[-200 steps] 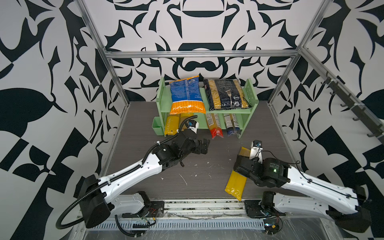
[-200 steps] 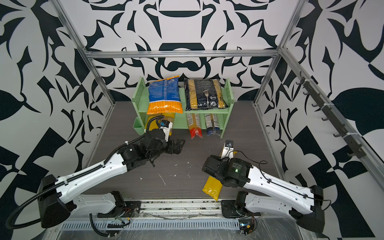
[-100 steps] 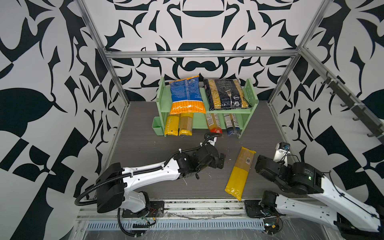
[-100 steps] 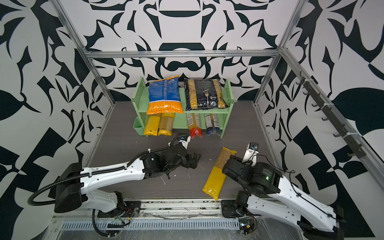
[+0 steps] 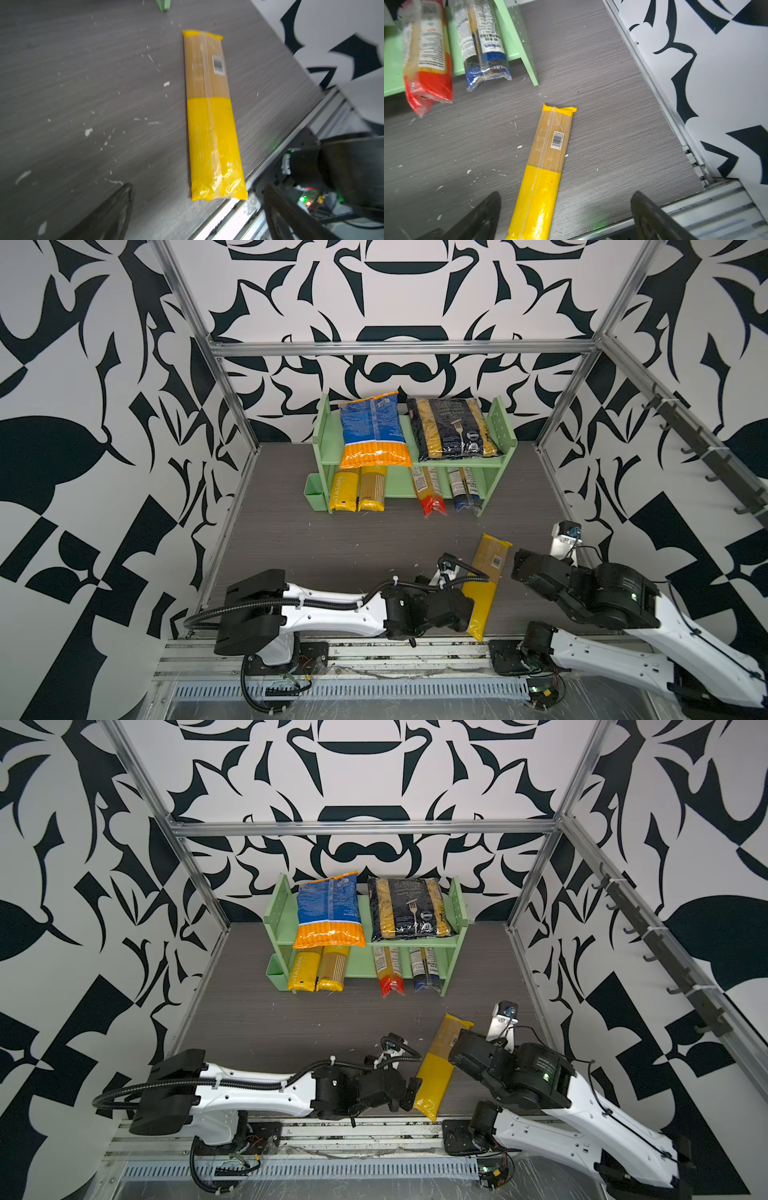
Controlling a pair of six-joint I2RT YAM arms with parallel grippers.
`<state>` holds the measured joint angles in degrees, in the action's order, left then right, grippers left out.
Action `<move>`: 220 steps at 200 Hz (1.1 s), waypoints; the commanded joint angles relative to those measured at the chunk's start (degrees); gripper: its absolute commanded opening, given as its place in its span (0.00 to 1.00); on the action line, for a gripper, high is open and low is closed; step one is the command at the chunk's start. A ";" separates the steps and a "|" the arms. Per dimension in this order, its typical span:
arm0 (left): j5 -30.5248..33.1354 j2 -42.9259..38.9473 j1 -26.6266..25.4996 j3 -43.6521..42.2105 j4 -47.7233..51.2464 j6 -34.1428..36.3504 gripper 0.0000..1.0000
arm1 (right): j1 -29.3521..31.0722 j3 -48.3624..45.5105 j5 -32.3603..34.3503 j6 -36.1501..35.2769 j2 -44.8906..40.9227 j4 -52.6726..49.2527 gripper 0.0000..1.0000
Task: Place and organize the pasta boxes and bags onto the shelf
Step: 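Withdraw the right gripper while the left gripper swings toward the last pack, then lower the left gripper onto the yellow end of the last pack and close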
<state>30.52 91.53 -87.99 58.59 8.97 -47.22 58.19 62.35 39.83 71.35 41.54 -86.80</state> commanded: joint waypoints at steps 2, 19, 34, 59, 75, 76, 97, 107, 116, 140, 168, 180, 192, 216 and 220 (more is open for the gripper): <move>5.32 3.32 -3.15 2.23 1.73 -3.14 0.99 | -0.29 1.39 0.79 -0.65 0.26 -8.15 1.00; 6.20 5.64 -4.57 2.71 0.47 -2.78 0.99 | -0.26 1.47 0.72 -0.51 0.65 -8.56 1.00; 6.23 7.49 -5.16 2.65 -0.88 -2.62 0.99 | -0.26 1.57 0.14 -0.16 0.46 -8.43 1.00; 5.90 9.47 -5.36 2.06 -3.62 -2.78 0.99 | -0.26 2.62 -0.30 0.44 0.78 -9.80 1.00; 5.89 11.11 -5.37 2.52 -4.07 -2.86 0.99 | -0.23 3.45 -0.07 1.24 0.68 -11.78 1.00; 5.87 11.25 -5.41 2.64 -4.10 -2.87 0.99 | -0.21 3.47 -0.04 1.20 0.62 -11.93 1.00; 5.53 14.05 -5.52 4.39 -4.29 -2.29 0.99 | -0.23 3.39 -0.37 1.60 -1.59 -12.42 1.00; 5.52 15.43 -5.48 5.44 -4.02 -2.22 0.99 | -0.27 2.93 -0.70 2.32 -2.77 -12.53 1.00; 5.28 16.57 -5.52 6.52 -3.93 -1.87 0.99 | -0.27 2.49 -1.05 2.63 -3.37 -12.56 1.00; 4.98 19.08 -5.50 8.77 -3.88 -1.47 0.99 | -0.27 1.73 -1.76 2.92 -3.65 -12.53 1.00; 4.81 21.14 -5.52 10.02 -3.70 -1.81 0.99 | -0.25 2.06 -1.41 2.01 -3.81 -12.42 1.00; 4.60 22.43 -5.51 10.89 -3.43 -1.91 0.99 | -0.27 2.22 -1.34 1.69 -4.20 -12.49 1.00; 4.55 23.94 -5.43 12.57 -2.12 -1.99 0.99 | -0.25 2.12 -1.33 1.34 -4.69 -12.51 1.00; 3.61 26.30 -5.25 15.02 -0.88 -2.07 0.99 | -0.27 1.27 -2.07 0.94 -5.38 -12.51 1.00; 3.49 26.69 -5.14 15.38 -0.50 -2.23 0.99 | -0.26 1.21 -2.12 0.90 -5.41 -12.51 1.00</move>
<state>34.59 115.77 -93.30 71.48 5.85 -48.40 58.13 64.03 37.43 72.99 36.73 -86.80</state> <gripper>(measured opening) 0.993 0.998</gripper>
